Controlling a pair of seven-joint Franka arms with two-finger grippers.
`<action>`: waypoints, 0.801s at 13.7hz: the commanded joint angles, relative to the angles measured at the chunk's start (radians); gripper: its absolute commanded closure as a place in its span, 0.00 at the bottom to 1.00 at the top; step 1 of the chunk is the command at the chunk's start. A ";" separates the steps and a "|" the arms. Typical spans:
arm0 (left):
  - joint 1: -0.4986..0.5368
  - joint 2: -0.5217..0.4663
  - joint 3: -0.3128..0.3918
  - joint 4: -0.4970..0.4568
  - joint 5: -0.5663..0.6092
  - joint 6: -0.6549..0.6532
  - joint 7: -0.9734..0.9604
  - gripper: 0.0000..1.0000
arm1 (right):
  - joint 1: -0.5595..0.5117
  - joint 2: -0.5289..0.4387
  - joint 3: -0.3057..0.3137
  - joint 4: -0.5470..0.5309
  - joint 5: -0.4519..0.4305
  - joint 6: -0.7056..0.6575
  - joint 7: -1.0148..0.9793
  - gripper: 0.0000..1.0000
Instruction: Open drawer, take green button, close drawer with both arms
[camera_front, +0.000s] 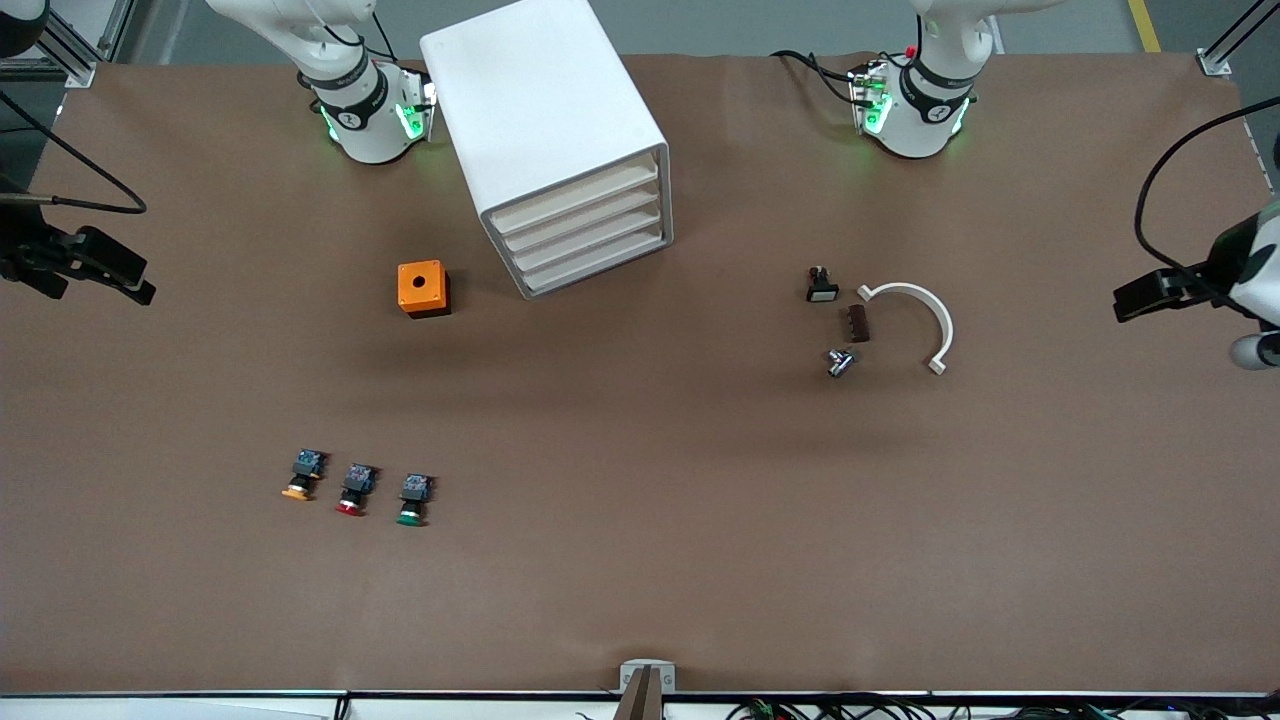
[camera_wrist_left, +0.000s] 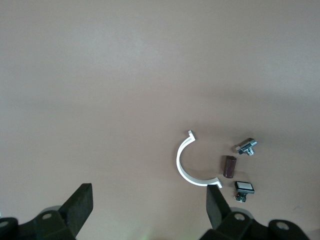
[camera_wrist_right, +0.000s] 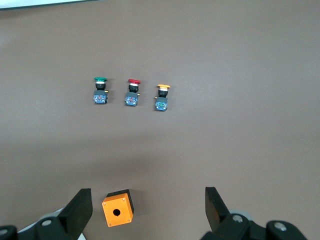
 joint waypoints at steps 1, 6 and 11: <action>0.018 -0.024 -0.046 -0.017 -0.019 -0.009 0.011 0.00 | -0.007 -0.007 0.007 0.006 -0.013 -0.004 0.005 0.00; 0.020 -0.047 -0.048 -0.049 -0.046 0.002 0.009 0.00 | -0.007 -0.007 0.007 0.006 -0.013 -0.004 0.005 0.00; 0.017 -0.110 -0.052 -0.143 -0.054 0.057 -0.006 0.00 | -0.009 -0.007 0.007 0.006 -0.013 -0.004 0.003 0.00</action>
